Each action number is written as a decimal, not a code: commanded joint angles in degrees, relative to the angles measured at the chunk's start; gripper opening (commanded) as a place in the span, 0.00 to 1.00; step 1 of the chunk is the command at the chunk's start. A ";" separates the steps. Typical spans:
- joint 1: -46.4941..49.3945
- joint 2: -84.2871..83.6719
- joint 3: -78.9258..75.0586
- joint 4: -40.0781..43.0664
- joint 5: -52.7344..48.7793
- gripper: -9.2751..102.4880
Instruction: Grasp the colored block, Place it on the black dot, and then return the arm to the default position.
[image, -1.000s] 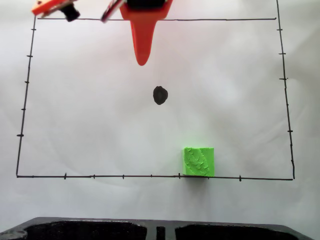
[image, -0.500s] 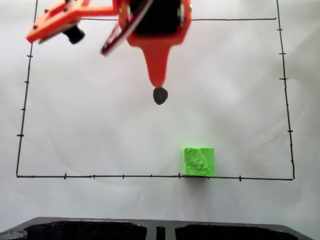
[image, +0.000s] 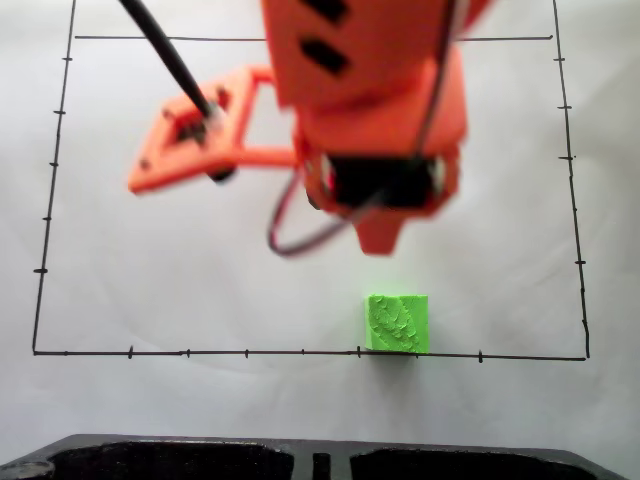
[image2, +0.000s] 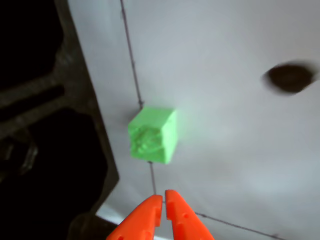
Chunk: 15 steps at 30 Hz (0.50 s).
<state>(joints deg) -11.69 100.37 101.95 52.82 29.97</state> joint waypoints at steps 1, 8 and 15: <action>-0.09 -3.43 -6.33 0.97 0.62 0.16; -0.35 -8.79 -11.95 1.76 -0.18 0.23; -0.62 -12.04 -13.97 3.16 0.26 0.29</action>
<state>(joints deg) -11.78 88.33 90.70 55.72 29.71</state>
